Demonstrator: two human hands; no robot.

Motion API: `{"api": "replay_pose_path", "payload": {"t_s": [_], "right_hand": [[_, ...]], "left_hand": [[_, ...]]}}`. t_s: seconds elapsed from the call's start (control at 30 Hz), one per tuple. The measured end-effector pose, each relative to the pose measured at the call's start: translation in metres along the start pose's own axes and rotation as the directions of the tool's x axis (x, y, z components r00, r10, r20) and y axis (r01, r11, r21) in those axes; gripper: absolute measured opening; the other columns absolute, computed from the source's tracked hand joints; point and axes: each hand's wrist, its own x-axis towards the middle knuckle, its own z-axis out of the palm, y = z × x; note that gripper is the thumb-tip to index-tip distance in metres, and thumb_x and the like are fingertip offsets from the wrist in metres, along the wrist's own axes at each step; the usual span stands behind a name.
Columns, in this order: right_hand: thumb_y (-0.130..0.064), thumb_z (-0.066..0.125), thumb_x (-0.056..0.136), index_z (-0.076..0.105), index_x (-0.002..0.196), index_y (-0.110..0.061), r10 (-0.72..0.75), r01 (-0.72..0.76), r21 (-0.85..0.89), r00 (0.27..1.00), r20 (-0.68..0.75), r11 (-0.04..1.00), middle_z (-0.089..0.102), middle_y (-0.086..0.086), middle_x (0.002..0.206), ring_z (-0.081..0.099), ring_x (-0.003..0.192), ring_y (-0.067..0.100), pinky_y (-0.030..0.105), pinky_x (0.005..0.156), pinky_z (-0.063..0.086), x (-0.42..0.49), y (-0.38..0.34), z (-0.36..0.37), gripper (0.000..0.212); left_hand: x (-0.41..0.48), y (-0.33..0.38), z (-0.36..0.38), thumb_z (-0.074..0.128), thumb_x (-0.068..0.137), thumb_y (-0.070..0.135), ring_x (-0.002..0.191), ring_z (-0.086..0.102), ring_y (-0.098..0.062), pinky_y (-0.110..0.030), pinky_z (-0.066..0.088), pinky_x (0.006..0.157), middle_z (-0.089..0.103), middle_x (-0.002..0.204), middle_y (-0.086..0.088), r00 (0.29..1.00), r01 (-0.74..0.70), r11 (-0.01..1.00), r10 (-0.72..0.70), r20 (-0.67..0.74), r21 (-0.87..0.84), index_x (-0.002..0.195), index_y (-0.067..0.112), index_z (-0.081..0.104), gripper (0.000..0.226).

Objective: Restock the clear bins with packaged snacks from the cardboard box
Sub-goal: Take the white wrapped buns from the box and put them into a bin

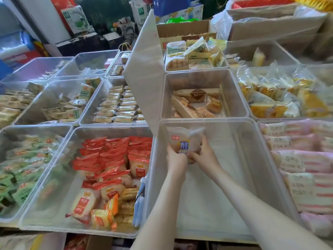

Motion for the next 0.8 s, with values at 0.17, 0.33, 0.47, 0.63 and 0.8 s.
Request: {"api": "replay_pose_path", "payload": {"t_s": [0.17,0.33,0.47,0.63,0.8], "right_hand": [[-0.001,0.061,0.078,0.014,0.15,-0.035,-0.022,0.03,-0.07,0.993,0.115,0.997,0.053,0.0,0.136,0.053,0.119,0.014,0.036,0.095,0.05,-0.015,-0.027,-0.005,0.092],[-0.017,0.067,0.084,0.001,0.153,-0.017,0.062,-0.05,-0.285,0.998,0.031,0.957,0.023,0.01,0.156,0.027,0.141,0.025,0.029,0.109,0.028,-0.056,-0.054,-0.054,0.095],[-0.018,0.062,0.087,0.027,0.146,-0.015,-0.105,0.074,-0.352,0.992,-0.07,0.933,0.043,0.004,0.14,0.039,0.132,0.022,0.025,0.104,0.031,-0.114,-0.093,-0.135,0.068],[-0.013,0.06,0.089,0.053,0.124,-0.014,-0.272,0.164,-0.434,0.941,-0.2,0.886,0.058,0.004,0.121,0.054,0.115,0.02,0.024,0.093,0.041,-0.215,-0.123,-0.269,0.036],[-0.014,0.058,0.091,0.054,0.122,-0.012,-0.31,0.124,-0.499,0.899,-0.309,0.857,0.058,0.004,0.121,0.059,0.104,0.019,0.015,0.077,0.043,-0.354,-0.096,-0.423,0.032]], "left_hand": [[0.003,0.003,0.004,0.051,0.069,-0.003,0.111,0.059,-0.025,-0.044,0.049,0.097,0.059,0.126,-0.011,0.999,-0.005,1.0,0.004,0.033,0.022,0.136,0.017,0.037,0.071],[-0.043,0.031,0.015,0.05,0.077,-0.001,0.114,0.053,-0.028,-0.038,0.046,0.096,0.052,0.127,-0.011,0.994,-0.033,0.979,0.053,-0.092,0.203,0.13,0.012,0.039,0.056],[-0.122,0.053,0.071,0.053,0.082,0.012,0.124,0.047,-0.031,-0.041,0.044,0.1,0.044,0.14,-0.015,0.978,-0.187,0.896,0.207,-0.005,0.403,0.146,0.013,0.026,0.069],[-0.271,0.07,0.176,0.051,0.093,0.013,0.131,0.042,-0.022,-0.031,0.036,0.104,0.043,0.144,-0.008,0.859,-0.51,0.78,0.447,0.248,0.363,0.143,0.009,0.034,0.054],[-0.441,0.026,0.286,0.045,0.093,0.011,0.119,0.051,-0.02,-0.021,0.034,0.086,0.054,0.129,-0.005,0.711,-0.697,0.641,0.563,0.421,0.32,0.133,0.012,0.046,0.039]]}}
